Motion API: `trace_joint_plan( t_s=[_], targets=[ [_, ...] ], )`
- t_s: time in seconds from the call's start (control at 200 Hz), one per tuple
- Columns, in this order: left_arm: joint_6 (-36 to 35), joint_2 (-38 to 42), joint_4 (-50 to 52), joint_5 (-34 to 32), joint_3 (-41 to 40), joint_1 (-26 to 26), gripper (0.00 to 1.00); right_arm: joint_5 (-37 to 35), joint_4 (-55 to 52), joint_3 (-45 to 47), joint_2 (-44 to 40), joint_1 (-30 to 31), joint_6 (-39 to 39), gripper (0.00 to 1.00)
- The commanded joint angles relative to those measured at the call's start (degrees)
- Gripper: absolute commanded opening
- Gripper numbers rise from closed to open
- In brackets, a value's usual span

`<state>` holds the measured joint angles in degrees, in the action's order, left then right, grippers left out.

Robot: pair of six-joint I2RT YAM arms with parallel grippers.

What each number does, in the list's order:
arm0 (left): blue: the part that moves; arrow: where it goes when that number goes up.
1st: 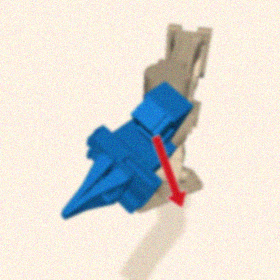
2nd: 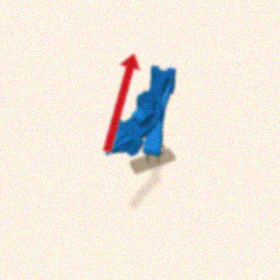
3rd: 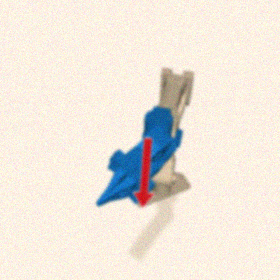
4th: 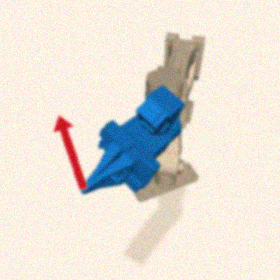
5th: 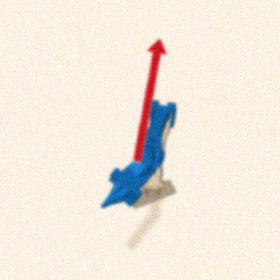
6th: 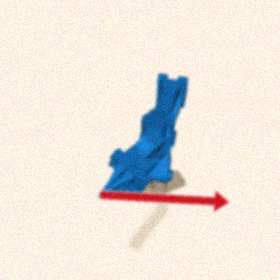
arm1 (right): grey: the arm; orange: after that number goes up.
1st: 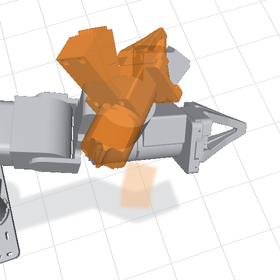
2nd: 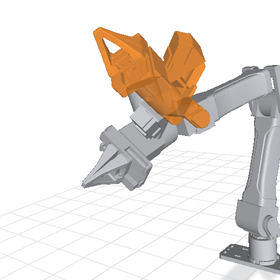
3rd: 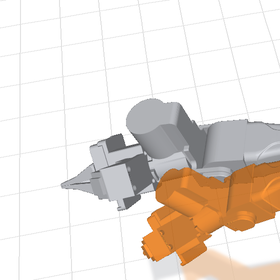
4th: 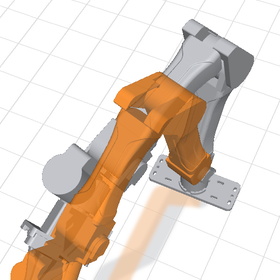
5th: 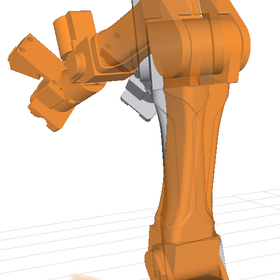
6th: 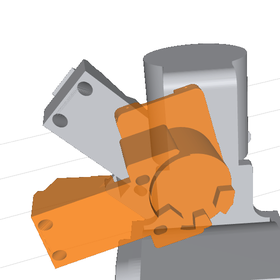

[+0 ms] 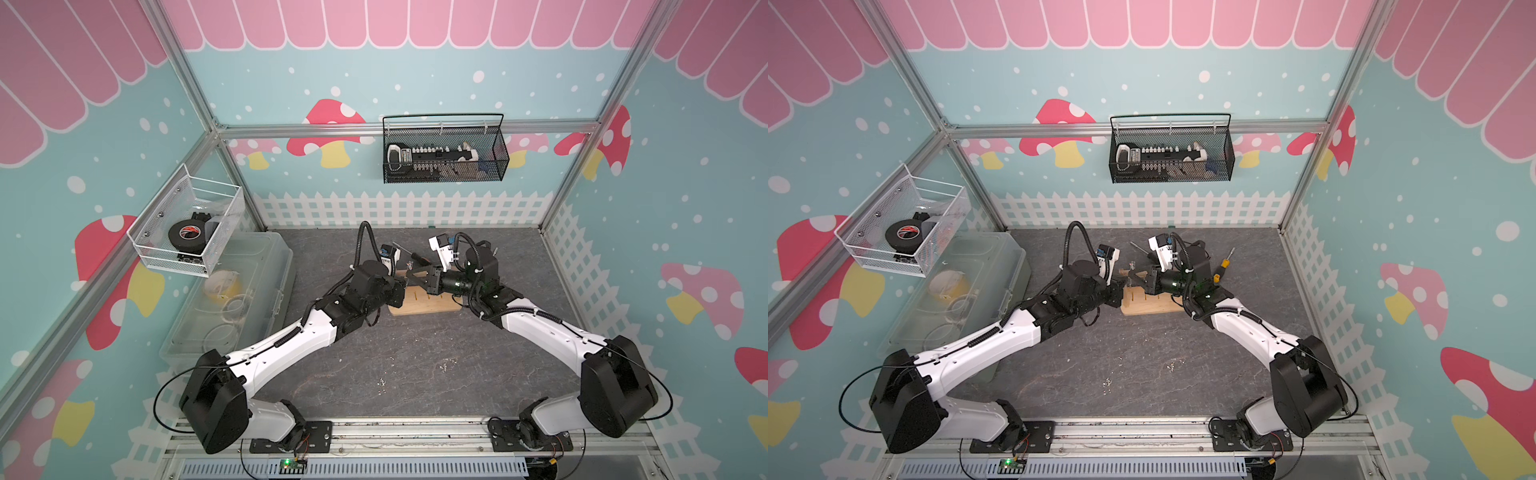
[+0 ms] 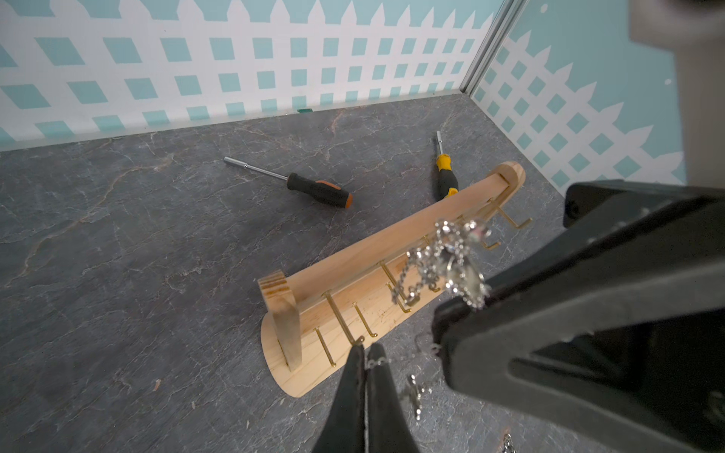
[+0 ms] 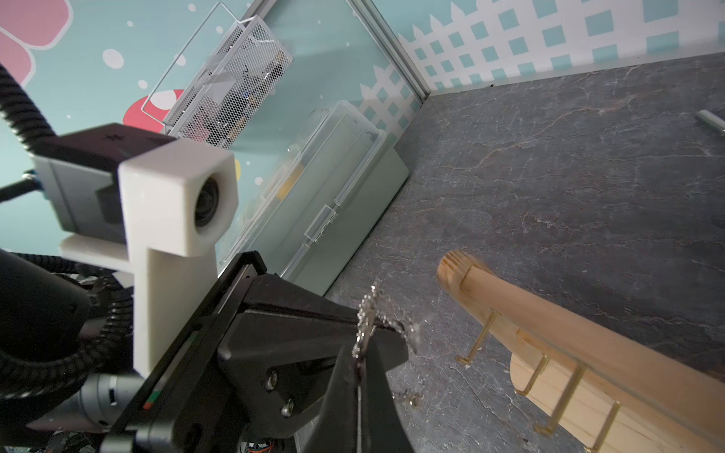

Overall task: Hang the necklace on the jewelry display stand
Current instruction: Pick up the necklace from the center of the board, then hang the necklace on the stand.

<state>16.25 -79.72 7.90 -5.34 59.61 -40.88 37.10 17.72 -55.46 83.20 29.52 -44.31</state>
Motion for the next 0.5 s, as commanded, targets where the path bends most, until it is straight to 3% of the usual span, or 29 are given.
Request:
trace_joint_plan(
  t_s=[0.0,0.495],
  targets=[
    [0.44,-0.71,-1.22,0.18,1.27,0.94,0.0,-0.87,-0.72,0.67,0.95,-0.22,1.24,0.03],
    [0.71,-3.17,-2.24,1.22,0.64,2.25,0.0,-3.85,-1.1,1.61,2.85,-0.19,2.88,0.03]
  ],
)
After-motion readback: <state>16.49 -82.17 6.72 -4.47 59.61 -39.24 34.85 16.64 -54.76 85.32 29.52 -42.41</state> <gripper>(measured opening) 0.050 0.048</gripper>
